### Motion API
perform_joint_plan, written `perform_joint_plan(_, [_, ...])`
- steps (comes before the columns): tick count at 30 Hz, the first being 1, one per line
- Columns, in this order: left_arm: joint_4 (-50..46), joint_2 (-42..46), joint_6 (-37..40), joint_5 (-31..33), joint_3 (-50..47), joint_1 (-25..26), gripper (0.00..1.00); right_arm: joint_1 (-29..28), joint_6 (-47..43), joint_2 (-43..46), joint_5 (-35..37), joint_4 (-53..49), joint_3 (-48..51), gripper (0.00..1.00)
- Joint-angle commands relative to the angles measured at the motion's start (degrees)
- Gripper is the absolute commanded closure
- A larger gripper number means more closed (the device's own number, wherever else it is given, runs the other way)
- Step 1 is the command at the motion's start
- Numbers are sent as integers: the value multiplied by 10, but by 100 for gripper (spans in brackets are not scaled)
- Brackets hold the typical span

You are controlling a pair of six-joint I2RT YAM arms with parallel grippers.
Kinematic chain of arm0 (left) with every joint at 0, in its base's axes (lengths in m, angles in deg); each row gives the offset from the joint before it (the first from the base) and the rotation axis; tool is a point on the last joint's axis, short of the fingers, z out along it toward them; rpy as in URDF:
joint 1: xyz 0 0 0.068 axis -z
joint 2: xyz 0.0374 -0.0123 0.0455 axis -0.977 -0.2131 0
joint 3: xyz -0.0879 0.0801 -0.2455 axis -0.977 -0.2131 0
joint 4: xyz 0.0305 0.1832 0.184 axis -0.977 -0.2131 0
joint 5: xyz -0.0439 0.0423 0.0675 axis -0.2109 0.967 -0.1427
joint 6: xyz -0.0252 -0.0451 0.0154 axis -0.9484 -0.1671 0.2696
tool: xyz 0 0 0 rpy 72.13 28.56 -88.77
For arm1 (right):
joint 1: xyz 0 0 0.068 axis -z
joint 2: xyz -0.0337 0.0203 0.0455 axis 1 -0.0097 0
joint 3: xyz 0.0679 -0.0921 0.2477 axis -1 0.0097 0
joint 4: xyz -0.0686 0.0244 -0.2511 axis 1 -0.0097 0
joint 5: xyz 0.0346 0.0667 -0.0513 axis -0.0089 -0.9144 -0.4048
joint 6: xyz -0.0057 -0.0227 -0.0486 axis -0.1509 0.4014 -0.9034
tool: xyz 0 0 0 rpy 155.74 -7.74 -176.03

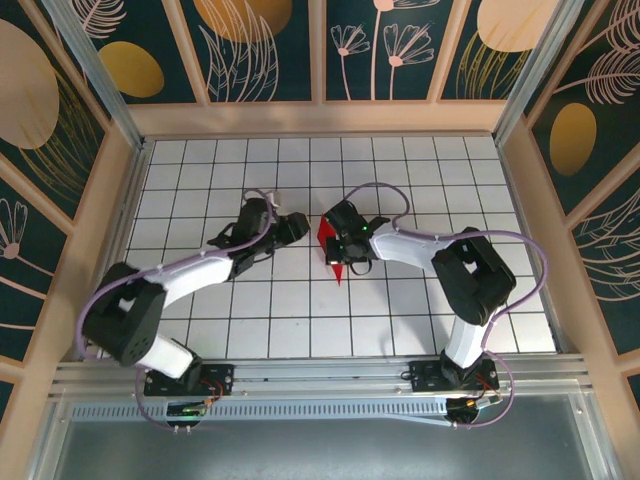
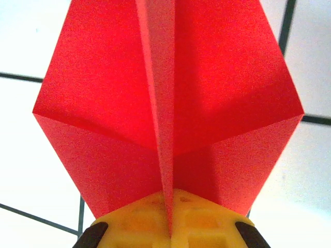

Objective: Fold a paper plane with a square sheet of paper (fold left side to right side)
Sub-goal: Pick up the paper plane at the center of the table, then place the paper plane at the top-center of the table.

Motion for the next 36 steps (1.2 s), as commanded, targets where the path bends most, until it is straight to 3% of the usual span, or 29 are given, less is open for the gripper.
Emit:
perform_joint_plan(1, [-84, 69, 42, 97, -19, -7, 45, 23, 8, 5, 49, -67, -48, 97])
perform_joint_plan(8, [-178, 217, 83, 216, -52, -7, 37, 66, -5, -88, 115, -196, -210, 98])
perform_joint_plan(14, [-194, 300, 88, 255, -95, -7, 30, 93, -19, -165, 126, -231, -314, 98])
perform_joint_plan(23, [-202, 307, 92, 264, -107, -7, 25, 97, -56, -255, 126, -265, -414, 98])
perform_joint_plan(36, [-185, 272, 85, 237, -103, -7, 24, 106, -58, -296, 115, -252, -422, 98])
